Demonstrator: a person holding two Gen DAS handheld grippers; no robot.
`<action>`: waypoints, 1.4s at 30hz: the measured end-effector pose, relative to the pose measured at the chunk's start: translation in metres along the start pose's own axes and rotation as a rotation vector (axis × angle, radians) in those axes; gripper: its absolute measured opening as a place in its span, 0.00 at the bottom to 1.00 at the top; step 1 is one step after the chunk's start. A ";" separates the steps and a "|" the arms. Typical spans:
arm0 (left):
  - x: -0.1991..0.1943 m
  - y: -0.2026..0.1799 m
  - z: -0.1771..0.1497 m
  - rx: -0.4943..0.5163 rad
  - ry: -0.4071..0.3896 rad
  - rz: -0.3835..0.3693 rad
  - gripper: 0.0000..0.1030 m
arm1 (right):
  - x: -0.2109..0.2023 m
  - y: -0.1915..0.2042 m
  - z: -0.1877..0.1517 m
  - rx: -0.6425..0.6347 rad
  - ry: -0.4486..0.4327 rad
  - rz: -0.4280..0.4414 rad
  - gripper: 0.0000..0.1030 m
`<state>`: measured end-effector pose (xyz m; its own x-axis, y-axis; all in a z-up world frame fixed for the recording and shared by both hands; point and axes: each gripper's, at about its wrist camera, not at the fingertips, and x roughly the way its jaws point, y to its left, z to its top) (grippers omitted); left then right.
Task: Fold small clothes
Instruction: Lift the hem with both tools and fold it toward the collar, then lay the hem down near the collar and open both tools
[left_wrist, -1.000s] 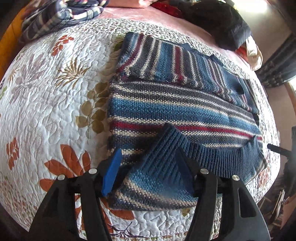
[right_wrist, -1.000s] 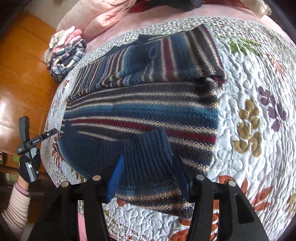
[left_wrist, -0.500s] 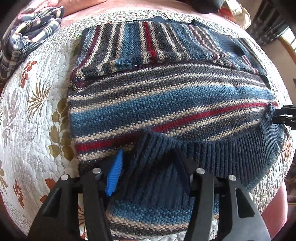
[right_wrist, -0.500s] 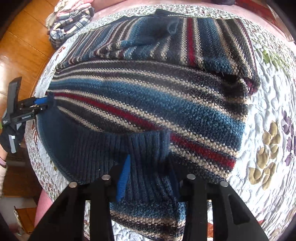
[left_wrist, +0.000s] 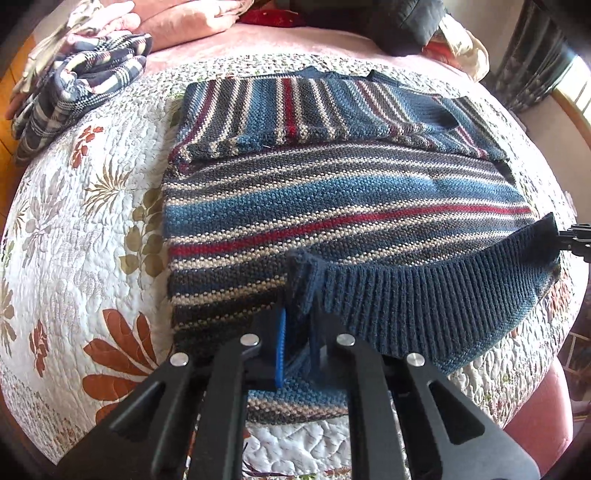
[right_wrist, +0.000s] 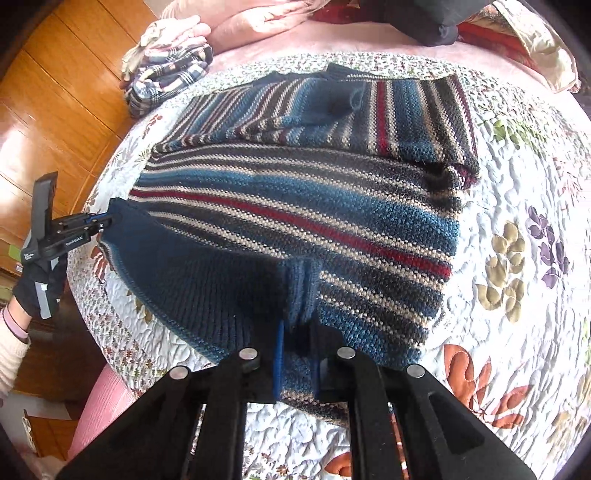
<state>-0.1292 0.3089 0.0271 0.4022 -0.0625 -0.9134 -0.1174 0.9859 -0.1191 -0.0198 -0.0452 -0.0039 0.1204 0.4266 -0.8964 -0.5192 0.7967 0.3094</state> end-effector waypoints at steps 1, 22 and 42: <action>-0.006 0.000 0.000 -0.004 -0.016 0.005 0.08 | -0.006 0.001 0.000 0.001 -0.011 0.001 0.10; -0.062 0.006 0.186 -0.097 -0.341 0.043 0.07 | -0.083 -0.017 0.177 0.056 -0.253 -0.072 0.10; 0.102 0.027 0.285 -0.160 -0.216 0.101 0.08 | 0.044 -0.103 0.270 0.165 -0.176 -0.178 0.10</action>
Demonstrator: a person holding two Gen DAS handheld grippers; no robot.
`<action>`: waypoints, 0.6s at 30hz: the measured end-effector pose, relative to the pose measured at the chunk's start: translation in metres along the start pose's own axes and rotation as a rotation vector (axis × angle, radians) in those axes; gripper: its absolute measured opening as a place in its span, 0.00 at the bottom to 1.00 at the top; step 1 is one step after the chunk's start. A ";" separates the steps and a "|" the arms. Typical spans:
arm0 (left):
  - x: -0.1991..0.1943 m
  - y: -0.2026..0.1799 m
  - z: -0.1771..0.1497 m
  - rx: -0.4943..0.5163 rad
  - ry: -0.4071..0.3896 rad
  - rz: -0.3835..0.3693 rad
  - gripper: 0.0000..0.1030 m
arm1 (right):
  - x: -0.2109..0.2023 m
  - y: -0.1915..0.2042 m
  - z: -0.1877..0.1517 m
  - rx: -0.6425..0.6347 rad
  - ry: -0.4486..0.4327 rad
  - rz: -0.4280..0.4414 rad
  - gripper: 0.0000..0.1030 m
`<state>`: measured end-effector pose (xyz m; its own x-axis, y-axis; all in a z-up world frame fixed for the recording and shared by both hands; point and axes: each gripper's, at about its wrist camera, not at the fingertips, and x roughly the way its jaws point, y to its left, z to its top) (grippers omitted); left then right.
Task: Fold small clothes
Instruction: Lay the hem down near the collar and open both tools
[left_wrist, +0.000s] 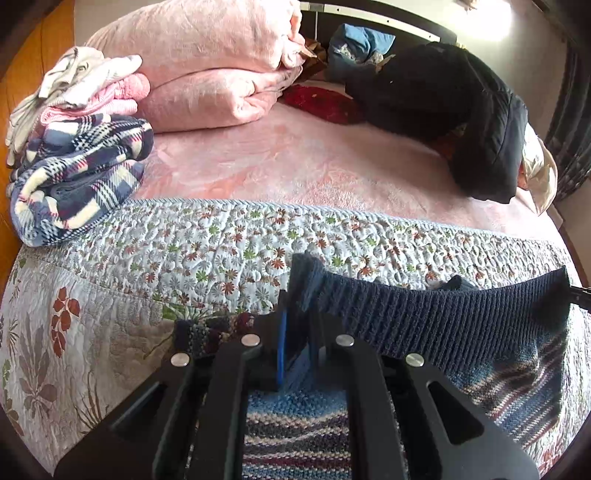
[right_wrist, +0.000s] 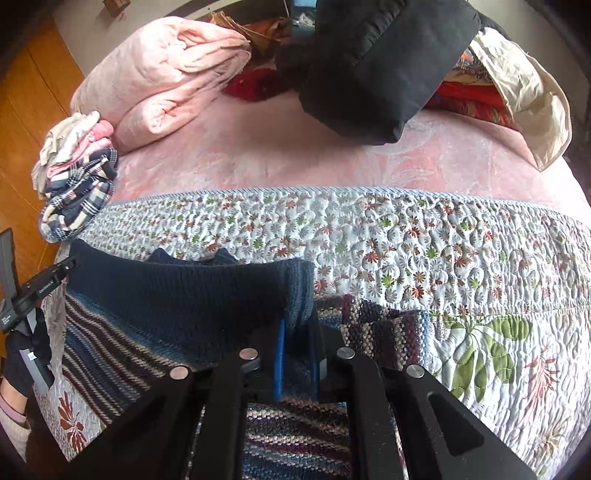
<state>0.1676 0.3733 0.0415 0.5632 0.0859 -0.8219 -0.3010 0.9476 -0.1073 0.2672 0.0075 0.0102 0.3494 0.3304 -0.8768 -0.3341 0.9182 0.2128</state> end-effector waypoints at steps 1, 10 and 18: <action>0.007 0.000 -0.001 -0.002 0.011 0.004 0.08 | 0.007 -0.001 -0.001 0.001 0.011 -0.006 0.10; 0.044 0.002 -0.008 0.013 0.075 0.044 0.12 | 0.043 -0.007 -0.002 0.014 0.059 -0.037 0.11; 0.063 0.006 -0.013 0.001 0.113 0.078 0.24 | 0.068 -0.011 -0.006 0.021 0.095 -0.083 0.13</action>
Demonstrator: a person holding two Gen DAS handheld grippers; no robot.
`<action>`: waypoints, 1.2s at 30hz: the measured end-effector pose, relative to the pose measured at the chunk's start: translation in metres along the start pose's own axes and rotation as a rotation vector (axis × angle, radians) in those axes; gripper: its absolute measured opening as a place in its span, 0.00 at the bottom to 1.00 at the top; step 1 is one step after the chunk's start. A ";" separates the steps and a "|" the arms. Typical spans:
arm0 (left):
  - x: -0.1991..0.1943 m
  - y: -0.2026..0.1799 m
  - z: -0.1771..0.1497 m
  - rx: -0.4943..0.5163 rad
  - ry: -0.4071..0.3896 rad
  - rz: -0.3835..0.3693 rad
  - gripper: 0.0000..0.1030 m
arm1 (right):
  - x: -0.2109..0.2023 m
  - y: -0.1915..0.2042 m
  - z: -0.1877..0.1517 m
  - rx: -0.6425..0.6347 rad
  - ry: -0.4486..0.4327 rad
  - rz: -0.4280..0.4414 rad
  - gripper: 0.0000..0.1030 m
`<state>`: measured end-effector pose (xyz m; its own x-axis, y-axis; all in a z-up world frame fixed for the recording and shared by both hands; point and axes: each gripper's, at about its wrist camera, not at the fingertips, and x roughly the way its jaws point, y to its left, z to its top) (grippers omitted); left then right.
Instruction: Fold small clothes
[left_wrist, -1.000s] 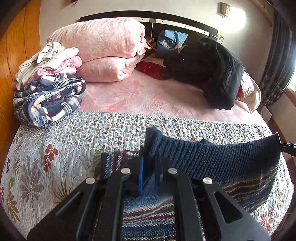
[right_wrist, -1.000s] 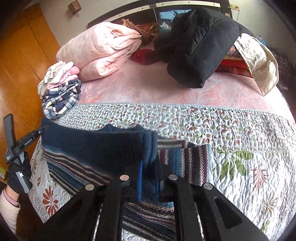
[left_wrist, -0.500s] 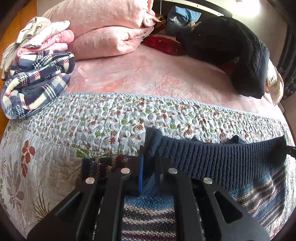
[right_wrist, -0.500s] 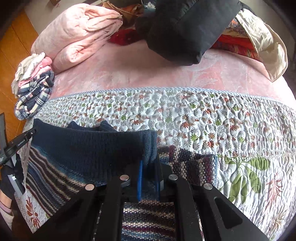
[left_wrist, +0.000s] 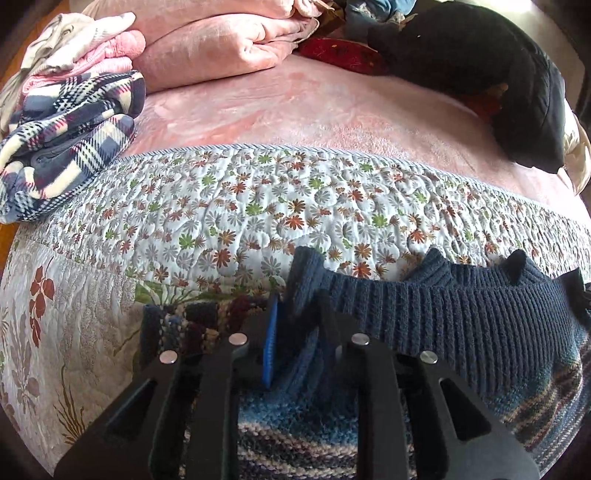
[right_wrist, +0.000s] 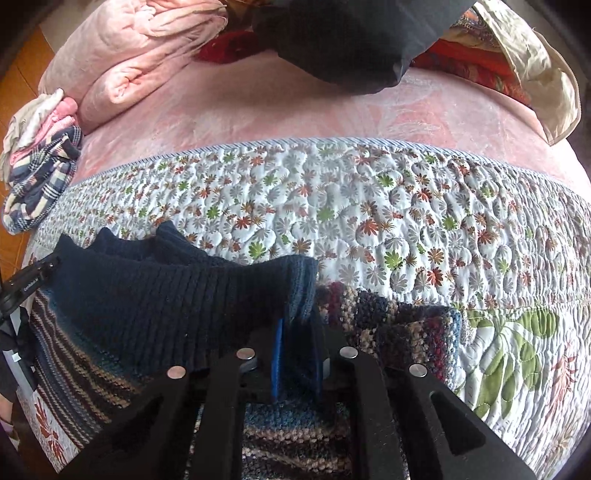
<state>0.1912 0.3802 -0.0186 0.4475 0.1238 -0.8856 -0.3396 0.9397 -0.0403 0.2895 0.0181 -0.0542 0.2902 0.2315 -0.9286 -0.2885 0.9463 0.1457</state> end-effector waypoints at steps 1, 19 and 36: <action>0.000 0.001 0.000 -0.008 0.002 0.000 0.27 | 0.003 0.000 0.001 0.005 0.004 -0.004 0.16; -0.122 -0.013 -0.062 0.096 -0.138 -0.125 0.42 | -0.098 0.010 -0.073 -0.038 -0.083 0.161 0.28; -0.059 0.002 -0.118 0.039 0.012 -0.133 0.44 | -0.039 -0.015 -0.126 0.023 -0.032 0.152 0.28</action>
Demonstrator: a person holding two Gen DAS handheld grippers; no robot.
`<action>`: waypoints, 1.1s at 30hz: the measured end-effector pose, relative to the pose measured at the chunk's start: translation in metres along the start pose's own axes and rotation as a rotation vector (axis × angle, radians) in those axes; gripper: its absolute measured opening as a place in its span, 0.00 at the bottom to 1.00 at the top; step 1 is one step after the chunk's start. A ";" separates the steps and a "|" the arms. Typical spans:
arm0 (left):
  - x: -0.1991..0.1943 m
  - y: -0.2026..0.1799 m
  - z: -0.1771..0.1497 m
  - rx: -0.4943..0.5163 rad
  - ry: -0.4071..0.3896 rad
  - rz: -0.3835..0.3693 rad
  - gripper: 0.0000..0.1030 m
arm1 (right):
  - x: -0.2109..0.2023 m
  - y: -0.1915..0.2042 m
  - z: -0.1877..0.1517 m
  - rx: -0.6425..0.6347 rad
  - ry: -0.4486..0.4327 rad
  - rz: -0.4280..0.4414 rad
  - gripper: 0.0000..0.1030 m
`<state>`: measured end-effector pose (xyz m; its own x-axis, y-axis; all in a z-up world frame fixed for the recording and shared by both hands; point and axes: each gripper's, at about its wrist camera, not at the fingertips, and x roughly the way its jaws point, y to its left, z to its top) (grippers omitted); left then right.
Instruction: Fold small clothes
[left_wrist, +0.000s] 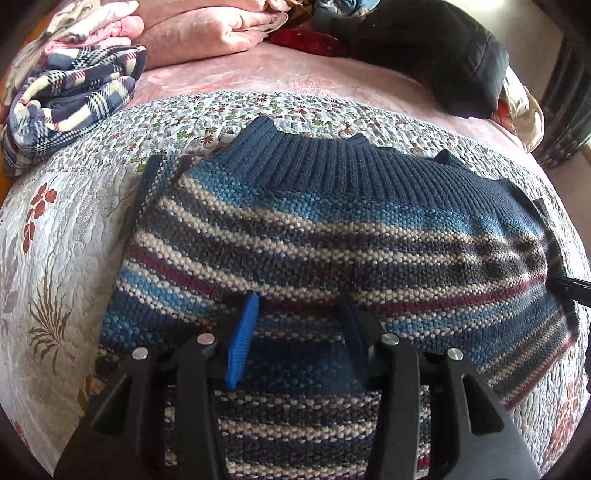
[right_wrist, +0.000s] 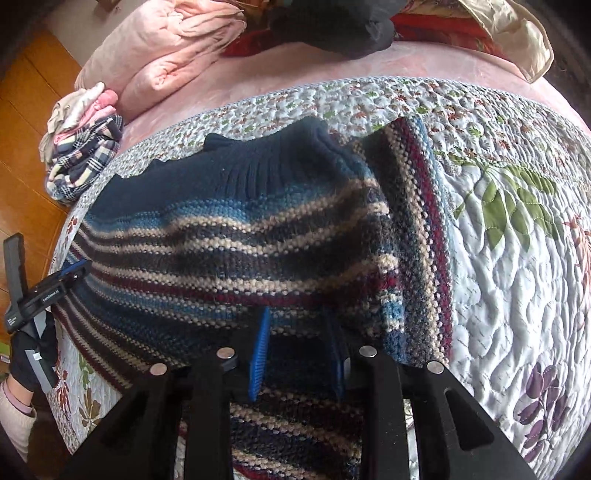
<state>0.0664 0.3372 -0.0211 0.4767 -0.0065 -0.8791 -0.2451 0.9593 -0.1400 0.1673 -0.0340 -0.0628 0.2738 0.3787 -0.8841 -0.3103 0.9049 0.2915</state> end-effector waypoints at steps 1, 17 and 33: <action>0.000 -0.002 -0.001 0.004 -0.001 0.007 0.44 | 0.001 0.000 0.000 0.002 -0.001 0.000 0.28; -0.031 -0.049 0.012 0.086 -0.053 0.000 0.45 | -0.065 -0.054 0.016 0.141 -0.006 0.010 0.67; 0.000 -0.051 0.007 0.029 0.013 -0.064 0.52 | -0.016 -0.090 -0.010 0.302 0.065 0.214 0.49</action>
<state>0.0846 0.2905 -0.0112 0.4798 -0.0716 -0.8745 -0.1898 0.9646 -0.1831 0.1817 -0.1238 -0.0786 0.1705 0.5612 -0.8099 -0.0695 0.8267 0.5583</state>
